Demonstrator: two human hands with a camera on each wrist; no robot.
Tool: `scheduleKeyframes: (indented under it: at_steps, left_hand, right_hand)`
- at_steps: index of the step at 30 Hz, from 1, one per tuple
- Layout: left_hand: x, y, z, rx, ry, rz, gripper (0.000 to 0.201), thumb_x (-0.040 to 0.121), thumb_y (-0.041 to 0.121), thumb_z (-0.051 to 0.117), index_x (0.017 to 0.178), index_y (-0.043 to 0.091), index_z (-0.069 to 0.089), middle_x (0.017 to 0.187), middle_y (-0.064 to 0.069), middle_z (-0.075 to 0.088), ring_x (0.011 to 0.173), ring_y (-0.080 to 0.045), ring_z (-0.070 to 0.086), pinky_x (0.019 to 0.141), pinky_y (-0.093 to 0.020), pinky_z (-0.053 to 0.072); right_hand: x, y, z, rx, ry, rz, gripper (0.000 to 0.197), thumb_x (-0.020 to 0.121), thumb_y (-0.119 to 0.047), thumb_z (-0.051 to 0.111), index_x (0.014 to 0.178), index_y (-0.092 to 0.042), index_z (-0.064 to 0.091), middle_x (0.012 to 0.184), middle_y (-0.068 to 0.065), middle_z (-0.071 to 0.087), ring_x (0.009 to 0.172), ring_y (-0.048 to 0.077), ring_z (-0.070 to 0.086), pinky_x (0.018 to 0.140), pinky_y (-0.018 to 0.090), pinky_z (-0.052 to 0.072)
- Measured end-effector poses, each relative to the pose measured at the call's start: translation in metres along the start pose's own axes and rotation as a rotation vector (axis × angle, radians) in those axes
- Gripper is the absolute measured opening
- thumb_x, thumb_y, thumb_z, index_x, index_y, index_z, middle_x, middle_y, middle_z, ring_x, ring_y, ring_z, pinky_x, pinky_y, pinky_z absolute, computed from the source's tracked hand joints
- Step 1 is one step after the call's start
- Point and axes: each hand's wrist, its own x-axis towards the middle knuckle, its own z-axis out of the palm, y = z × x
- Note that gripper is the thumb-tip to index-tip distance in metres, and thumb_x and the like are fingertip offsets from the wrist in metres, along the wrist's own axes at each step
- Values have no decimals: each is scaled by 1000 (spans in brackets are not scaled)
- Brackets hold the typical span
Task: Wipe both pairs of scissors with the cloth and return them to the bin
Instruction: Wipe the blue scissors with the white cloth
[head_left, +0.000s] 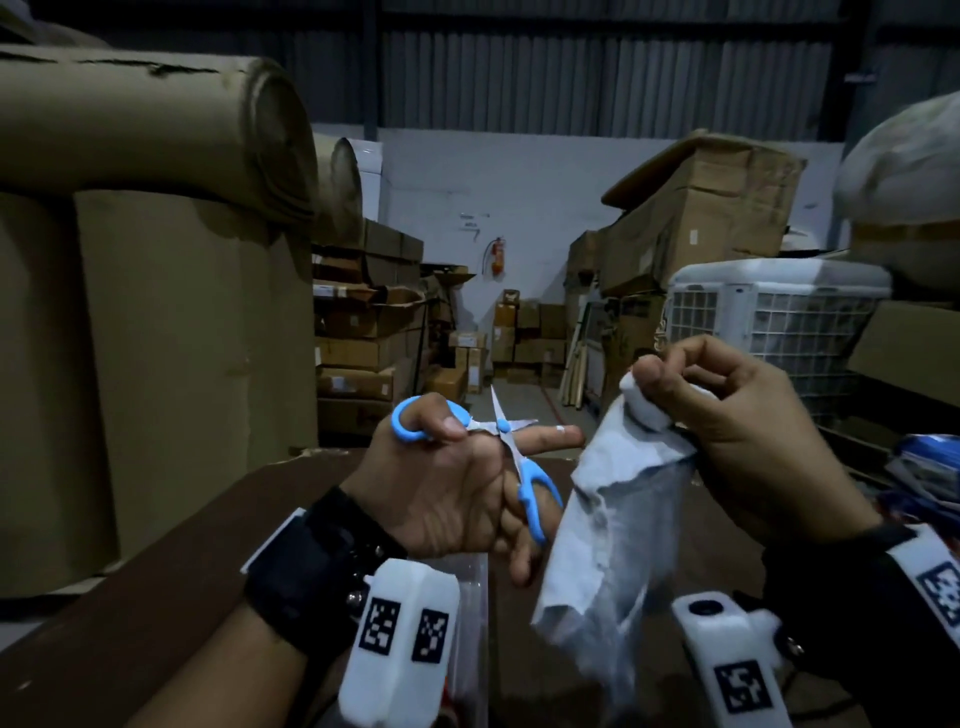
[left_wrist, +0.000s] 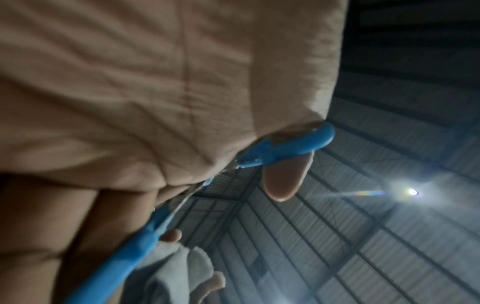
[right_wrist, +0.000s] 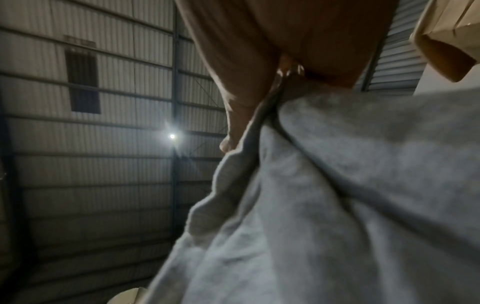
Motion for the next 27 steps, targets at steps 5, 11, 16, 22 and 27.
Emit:
scheduleKeyframes:
  at_steps: [5,11,16,22,27]
  left_hand:
    - [9,-6,9,-66,22,53,76,70,33,53,139,4,37,99,-13,65,78,-20,62,67,-31,45]
    - [13,-5,12,-120,187,78,87,65,26,70,127,-22,33,92,-20,25,81,-33,23,79,-40,28]
    - [15,-9,25,-200,220,235,51,72,12,70,115,-6,51,105,-23,66,103,-35,64,98,-44,45]
    - [14,-10,22,-171,209,325,43,86,4,48,126,-12,55,125,-28,63,120,-40,59,108,-48,41]
    - [9,-5,22,-59,232,303,40,82,9,53,118,-5,64,118,-21,70,113,-32,64,103,-44,45]
  right_hand:
    - [-12,-19,3,-101,-78,10,49,48,-37,94,88,-21,70,96,3,75,92,20,73,76,32,60]
    - [-36,-41,32,-522,-93,-367,36,69,-32,84,101,-28,68,98,-17,71,95,1,68,74,19,58]
    - [-49,-26,50,-781,41,-621,41,75,-18,85,110,-15,65,99,-15,63,91,-5,59,77,5,51]
    - [-58,-15,58,-859,-51,-719,30,83,-8,78,112,-11,72,104,0,72,93,17,64,76,31,51]
    - [-50,-15,59,-943,-132,-770,28,82,-6,79,108,-12,73,97,-1,71,89,14,59,77,18,47]
